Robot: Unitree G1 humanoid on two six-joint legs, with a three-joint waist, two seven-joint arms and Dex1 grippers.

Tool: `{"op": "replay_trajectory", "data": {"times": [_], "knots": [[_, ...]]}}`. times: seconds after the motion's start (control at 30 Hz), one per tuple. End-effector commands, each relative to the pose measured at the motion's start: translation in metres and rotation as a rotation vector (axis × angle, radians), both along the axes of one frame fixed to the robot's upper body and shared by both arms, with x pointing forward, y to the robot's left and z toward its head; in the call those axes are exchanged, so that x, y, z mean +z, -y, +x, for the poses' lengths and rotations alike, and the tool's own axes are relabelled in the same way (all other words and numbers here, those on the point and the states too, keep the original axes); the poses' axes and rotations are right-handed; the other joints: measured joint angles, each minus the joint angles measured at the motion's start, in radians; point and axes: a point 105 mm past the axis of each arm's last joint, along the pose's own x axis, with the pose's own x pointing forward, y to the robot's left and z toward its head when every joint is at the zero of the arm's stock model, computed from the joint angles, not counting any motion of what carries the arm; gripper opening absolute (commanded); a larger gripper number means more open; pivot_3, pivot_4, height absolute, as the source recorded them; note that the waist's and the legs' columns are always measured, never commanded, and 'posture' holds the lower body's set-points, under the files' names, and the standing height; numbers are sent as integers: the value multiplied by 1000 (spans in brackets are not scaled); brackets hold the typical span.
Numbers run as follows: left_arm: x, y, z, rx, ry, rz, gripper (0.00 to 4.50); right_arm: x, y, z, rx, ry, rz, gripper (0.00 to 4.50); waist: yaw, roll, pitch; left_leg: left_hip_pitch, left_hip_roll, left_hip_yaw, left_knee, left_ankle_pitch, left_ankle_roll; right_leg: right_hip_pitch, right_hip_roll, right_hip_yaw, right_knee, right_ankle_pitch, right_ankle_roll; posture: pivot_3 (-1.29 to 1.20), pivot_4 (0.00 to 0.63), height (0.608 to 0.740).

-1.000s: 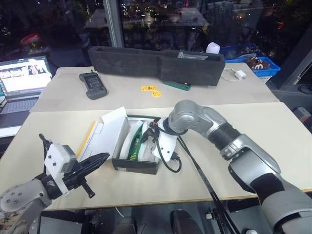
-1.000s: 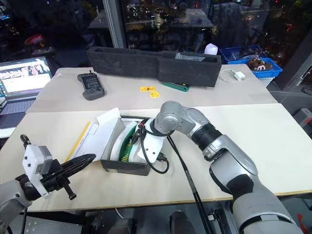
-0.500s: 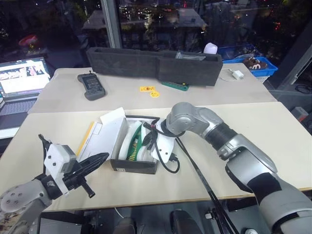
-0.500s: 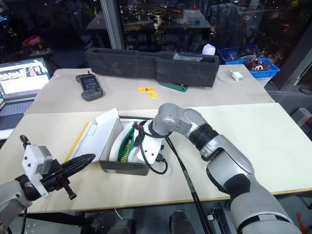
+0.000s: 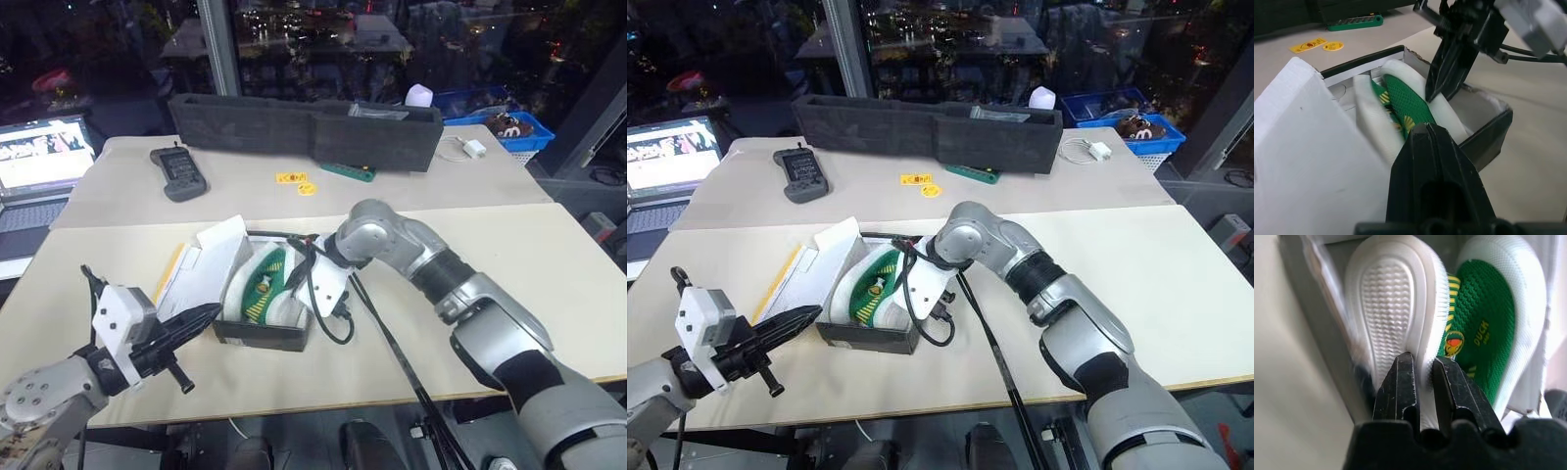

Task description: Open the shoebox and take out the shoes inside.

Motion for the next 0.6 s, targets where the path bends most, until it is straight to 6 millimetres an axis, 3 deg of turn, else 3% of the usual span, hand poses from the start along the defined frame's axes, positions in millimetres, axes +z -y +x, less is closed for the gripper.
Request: {"op": "replay_trajectory", "data": {"times": [0.03, 0.4, 0.6], "knots": [[5, 0, 3, -3, 25, 18, 0, 41, -3, -5, 38, 80, 169, 98, 2, 0, 0, -1, 0, 0, 0, 0, 0, -1, 0, 0, 0, 1, 2, 0, 150, 715], [5, 3, 9, -30, 25, 18, 0, 55, 4, -7, 40, 156, 299, 98, 4, 0, 1, -2, 0, 0, 0, 0, 0, -2, 0, 0, -1, 3, 5, 0, 150, 715], [5, 5, 9, -42, 23, 17, 0, 67, 24, 14, -86, 186, 381, 98, 3, 0, 2, -2, 0, 0, -1, 0, 0, -2, 0, 0, -1, 3, 5, 0, 150, 715]]}}
